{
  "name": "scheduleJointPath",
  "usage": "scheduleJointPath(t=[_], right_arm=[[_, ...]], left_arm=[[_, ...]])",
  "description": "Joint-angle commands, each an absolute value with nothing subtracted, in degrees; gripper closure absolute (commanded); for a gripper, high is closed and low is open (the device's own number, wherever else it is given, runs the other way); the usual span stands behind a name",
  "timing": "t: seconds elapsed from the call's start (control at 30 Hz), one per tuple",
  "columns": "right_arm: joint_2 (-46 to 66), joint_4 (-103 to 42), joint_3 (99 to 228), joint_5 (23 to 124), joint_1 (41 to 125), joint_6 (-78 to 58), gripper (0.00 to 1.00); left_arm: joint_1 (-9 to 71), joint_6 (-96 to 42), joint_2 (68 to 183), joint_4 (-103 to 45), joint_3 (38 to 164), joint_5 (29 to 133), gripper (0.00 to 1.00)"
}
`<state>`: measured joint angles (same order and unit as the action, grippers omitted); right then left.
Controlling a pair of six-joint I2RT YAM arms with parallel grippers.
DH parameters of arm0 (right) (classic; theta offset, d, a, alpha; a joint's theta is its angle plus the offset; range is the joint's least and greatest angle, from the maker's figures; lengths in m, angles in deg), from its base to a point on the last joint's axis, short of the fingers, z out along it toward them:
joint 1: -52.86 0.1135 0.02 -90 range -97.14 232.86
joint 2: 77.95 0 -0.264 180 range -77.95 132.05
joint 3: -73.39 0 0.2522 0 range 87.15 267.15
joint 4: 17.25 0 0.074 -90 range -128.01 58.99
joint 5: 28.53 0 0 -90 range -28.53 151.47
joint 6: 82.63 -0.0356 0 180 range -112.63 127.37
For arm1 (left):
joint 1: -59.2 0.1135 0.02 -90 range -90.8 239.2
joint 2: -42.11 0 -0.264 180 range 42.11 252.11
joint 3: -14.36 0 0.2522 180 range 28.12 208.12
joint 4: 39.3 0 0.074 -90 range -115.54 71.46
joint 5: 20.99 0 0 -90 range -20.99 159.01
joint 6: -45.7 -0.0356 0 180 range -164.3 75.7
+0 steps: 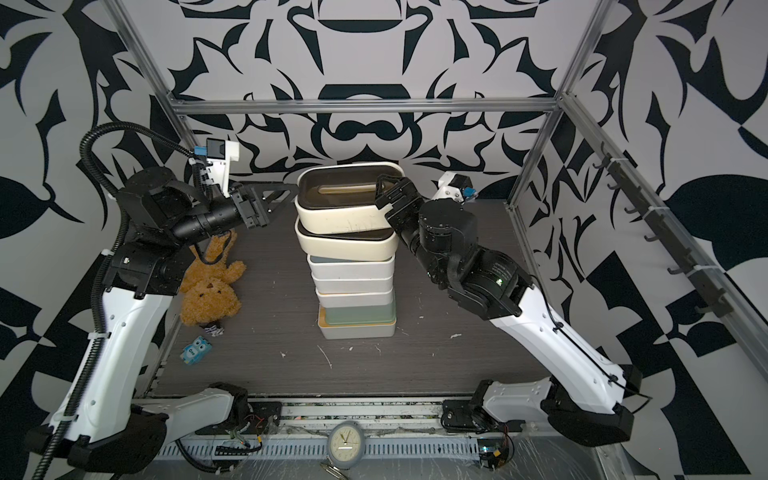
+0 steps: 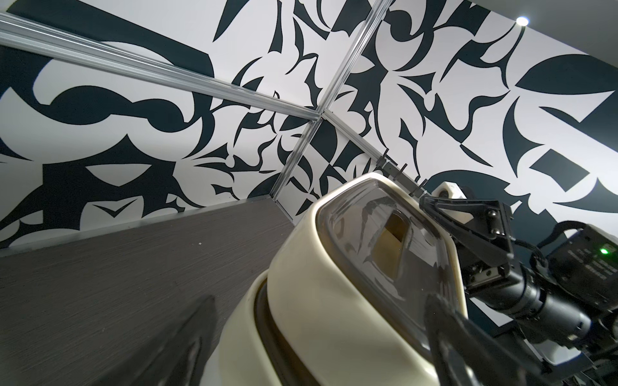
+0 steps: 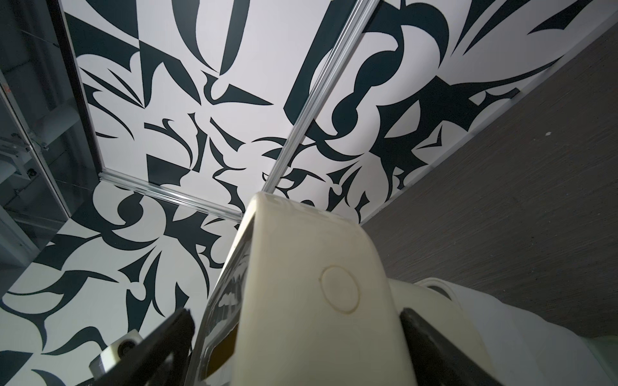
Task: Stack the tissue boxes
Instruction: Place the tissue box at the tissue box.
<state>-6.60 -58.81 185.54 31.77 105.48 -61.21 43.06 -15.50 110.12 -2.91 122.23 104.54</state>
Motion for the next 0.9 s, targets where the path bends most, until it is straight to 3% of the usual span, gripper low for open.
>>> scheduleJointPath(t=[0.0, 0.87], right_arm=[[-7.3, -58.3, 188.1, 29.5, 105.8, -57.2, 0.02], [-6.6, -66.3, 197.7, 27.6, 105.7, -36.7, 0.02]], left_arm=[[42.9, -16.3, 110.0, -1.7, 123.6, 104.1, 0.01], [43.0, -15.9, 108.0, 4.2, 127.2, 105.4, 0.01]])
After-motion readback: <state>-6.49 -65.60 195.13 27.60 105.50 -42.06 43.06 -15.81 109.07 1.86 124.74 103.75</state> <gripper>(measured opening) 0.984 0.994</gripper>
